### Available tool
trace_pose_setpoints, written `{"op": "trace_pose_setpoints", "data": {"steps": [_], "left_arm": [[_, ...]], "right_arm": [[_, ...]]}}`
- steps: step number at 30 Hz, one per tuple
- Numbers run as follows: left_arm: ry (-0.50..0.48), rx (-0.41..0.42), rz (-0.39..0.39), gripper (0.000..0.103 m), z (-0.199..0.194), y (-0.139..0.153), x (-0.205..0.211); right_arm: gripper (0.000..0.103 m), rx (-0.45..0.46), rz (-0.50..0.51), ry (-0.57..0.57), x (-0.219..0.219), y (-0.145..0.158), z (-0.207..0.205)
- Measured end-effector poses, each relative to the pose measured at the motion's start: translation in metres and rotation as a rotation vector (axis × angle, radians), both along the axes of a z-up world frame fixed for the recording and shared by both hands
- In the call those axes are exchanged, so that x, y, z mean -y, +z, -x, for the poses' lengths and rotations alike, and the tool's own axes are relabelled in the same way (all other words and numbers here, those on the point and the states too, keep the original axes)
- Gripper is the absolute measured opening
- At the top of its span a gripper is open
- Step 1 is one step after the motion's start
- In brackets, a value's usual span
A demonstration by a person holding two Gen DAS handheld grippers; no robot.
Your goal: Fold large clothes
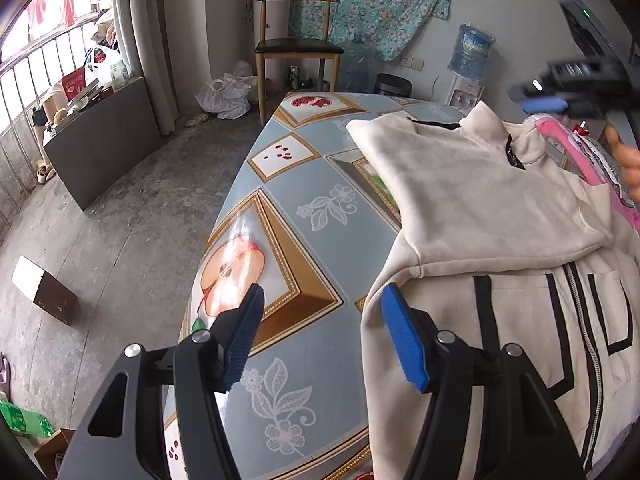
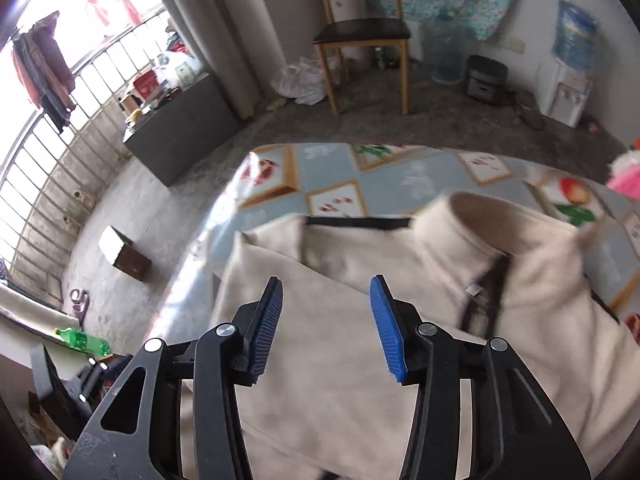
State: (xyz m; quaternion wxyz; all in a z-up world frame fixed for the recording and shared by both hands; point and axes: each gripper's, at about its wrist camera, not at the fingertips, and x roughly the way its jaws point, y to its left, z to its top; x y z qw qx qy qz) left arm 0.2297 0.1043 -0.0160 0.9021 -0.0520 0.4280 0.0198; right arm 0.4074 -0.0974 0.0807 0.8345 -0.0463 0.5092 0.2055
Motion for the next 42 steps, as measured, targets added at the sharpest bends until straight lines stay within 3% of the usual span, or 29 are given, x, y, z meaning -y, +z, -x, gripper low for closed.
{"op": "trace_pose_setpoints", "data": {"steps": [3, 8, 11, 12, 15, 18, 23, 24, 25, 26, 28, 34, 39, 42], "left_arm": [[-0.030, 0.016, 0.004, 0.066, -0.007, 0.013, 0.007], [-0.118, -0.001, 0.013, 0.067, -0.037, 0.024, 0.037], [-0.148, -0.020, 0.050, 0.067, -0.064, 0.020, 0.055], [-0.152, -0.029, 0.050, 0.067, -0.074, 0.018, 0.062], [-0.163, -0.046, 0.031, 0.067, -0.097, 0.009, 0.079], [-0.178, -0.065, 0.013, 0.067, -0.109, -0.001, 0.093], [-0.179, -0.100, -0.003, 0.067, -0.116, -0.015, 0.103], [-0.176, -0.096, -0.011, 0.068, -0.116, -0.017, 0.104], [-0.178, -0.089, -0.018, 0.070, -0.116, -0.018, 0.106], [-0.179, -0.086, -0.025, 0.071, -0.115, -0.018, 0.108], [-0.178, -0.083, -0.043, 0.072, -0.115, -0.019, 0.109], [-0.191, -0.086, -0.038, 0.071, -0.115, -0.019, 0.109], [-0.208, -0.086, -0.049, 0.071, -0.114, -0.016, 0.115], [-0.227, -0.072, -0.067, 0.072, -0.112, -0.009, 0.120]], "right_arm": [[0.045, -0.013, 0.077, -0.117, 0.067, -0.021, 0.025], [0.047, -0.112, -0.161, -0.475, 0.193, -0.045, 0.051], [0.047, -0.147, -0.229, -0.559, 0.220, -0.054, 0.057], [0.047, -0.183, -0.290, -0.600, 0.233, -0.063, 0.060], [0.049, -0.217, -0.346, -0.646, 0.242, -0.070, 0.062], [0.053, -0.268, -0.442, -0.713, 0.252, -0.078, 0.068], [0.051, -0.296, -0.508, -0.771, 0.259, -0.084, 0.077], [0.051, -0.288, -0.505, -0.769, 0.258, -0.082, 0.078], [0.042, -0.281, -0.491, -0.760, 0.257, -0.081, 0.076], [0.023, -0.277, -0.463, -0.746, 0.253, -0.081, 0.073], [0.011, -0.264, -0.422, -0.713, 0.246, -0.081, 0.068], [0.009, -0.057, -0.285, -0.643, 0.234, -0.036, 0.067], [0.010, -0.104, -0.125, -0.661, 0.234, -0.070, 0.064], [0.017, -0.075, -0.072, -0.656, 0.230, -0.065, 0.071]]}}
